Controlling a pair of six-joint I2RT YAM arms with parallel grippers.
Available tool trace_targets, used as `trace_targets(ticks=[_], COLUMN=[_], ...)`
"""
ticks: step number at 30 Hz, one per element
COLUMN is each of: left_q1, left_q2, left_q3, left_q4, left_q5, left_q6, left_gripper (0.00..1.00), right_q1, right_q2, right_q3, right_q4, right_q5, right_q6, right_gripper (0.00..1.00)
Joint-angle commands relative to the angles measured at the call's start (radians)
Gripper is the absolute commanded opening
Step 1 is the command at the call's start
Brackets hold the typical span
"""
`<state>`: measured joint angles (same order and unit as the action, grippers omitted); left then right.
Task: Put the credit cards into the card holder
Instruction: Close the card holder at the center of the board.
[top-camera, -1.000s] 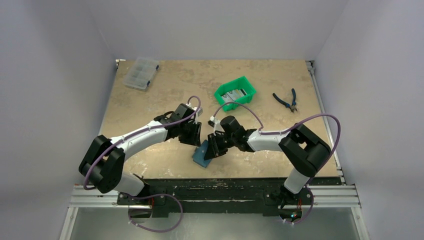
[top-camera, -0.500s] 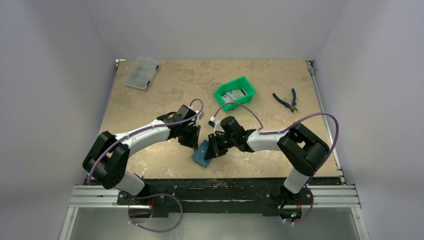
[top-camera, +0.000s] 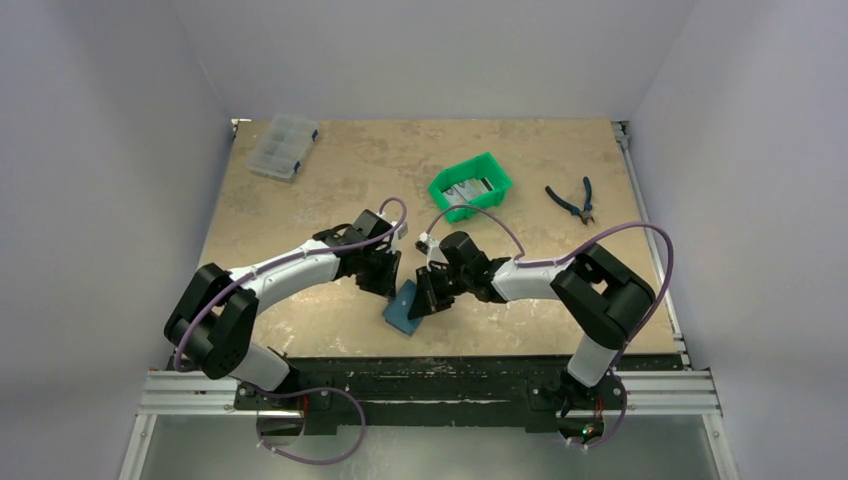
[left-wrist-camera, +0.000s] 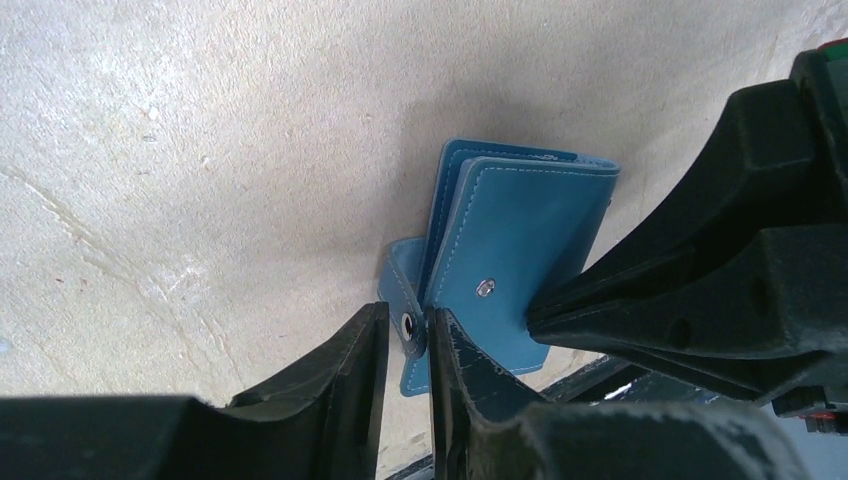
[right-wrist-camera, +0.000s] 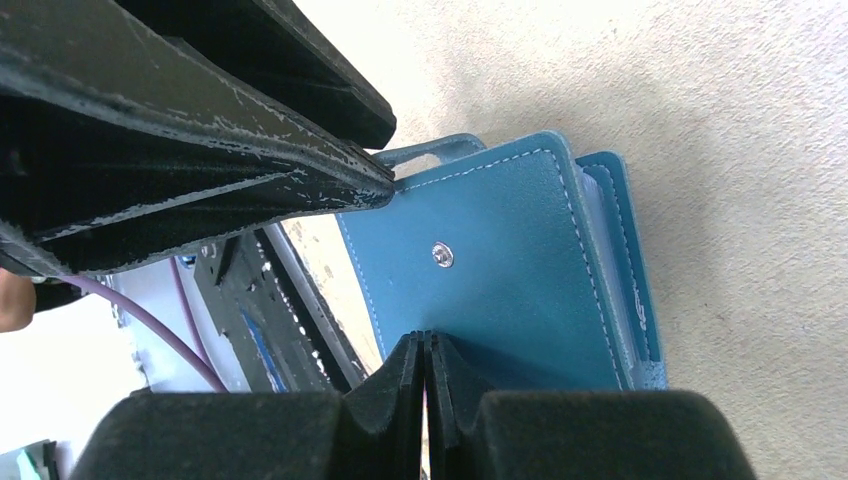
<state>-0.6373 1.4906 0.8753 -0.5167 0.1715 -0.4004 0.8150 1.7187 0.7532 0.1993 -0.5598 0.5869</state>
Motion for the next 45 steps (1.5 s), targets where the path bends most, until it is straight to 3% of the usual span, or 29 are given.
trace_targets(ticks=[1,12,22,25,33,45], left_q1=[-0.003,-0.003,-0.004,-0.003,-0.003,-0.004], left_q2=[-0.040,-0.045,-0.022,-0.012,-0.036,-0.047], left_q3=[0.043,0.045,0.043,0.051,0.044,0.026], left_q4=[-0.005,0.002,-0.010,-0.017,0.004,0.033], left_q5=[0.009,0.000,0.003,0.009,0.040,0.070], left_q6=[0.006,-0.001,0.005,0.021,0.032,0.029], left_gripper=[0.25,0.20,0.09,0.00,0.00,0.00], right_q1=[0.000,0.000,0.000,0.000,-0.014,-0.061], right_q2=[0.032,0.035,0.030,0.015,-0.048,0.039], right_q3=[0.018,0.018,0.021,0.034,0.100,0.171], right_q4=[-0.011,-0.012,-0.017,-0.029,-0.132,-0.138], right_q5=[0.032,0.031,0.031,0.027,0.072,0.089], right_q6=[-0.019,-0.021,-0.023,-0.023,-0.070,-0.114], right_gripper=[0.10,0.09,0.08,0.08,0.20,0.18])
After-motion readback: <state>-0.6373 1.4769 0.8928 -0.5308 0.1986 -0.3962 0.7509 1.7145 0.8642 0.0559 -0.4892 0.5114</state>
